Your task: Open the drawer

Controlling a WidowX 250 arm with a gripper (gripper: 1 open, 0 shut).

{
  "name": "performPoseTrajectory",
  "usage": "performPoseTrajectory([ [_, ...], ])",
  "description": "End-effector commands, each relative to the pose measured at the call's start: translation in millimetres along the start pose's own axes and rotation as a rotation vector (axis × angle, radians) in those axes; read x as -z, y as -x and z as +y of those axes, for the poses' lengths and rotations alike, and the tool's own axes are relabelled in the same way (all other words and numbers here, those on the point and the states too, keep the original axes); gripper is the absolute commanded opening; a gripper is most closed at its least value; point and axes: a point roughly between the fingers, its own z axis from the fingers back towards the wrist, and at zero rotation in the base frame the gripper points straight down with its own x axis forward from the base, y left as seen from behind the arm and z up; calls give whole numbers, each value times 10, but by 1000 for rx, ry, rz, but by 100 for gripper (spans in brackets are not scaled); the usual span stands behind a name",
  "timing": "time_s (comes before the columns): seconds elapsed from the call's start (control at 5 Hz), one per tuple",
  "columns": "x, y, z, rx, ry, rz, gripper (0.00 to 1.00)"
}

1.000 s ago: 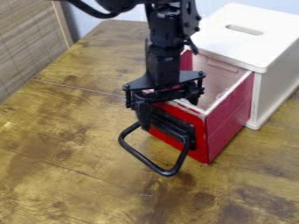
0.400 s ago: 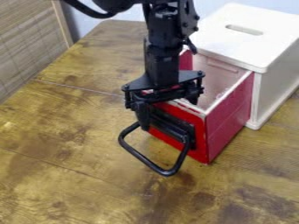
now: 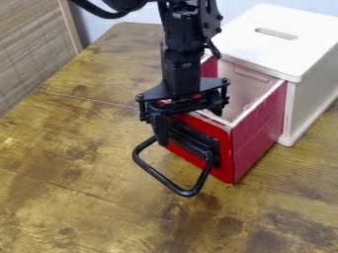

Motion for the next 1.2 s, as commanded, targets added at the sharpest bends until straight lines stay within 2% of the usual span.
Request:
performPoseTrajectory([
  [0.0, -95, -187, 687, 29, -97, 43, 100],
  [0.2, -134, -212, 728, 36, -100, 40, 100],
  [0.6, -325, -306, 619, 38, -102, 38, 100],
  [1.0, -389, -200, 512, 10, -101, 48, 100],
])
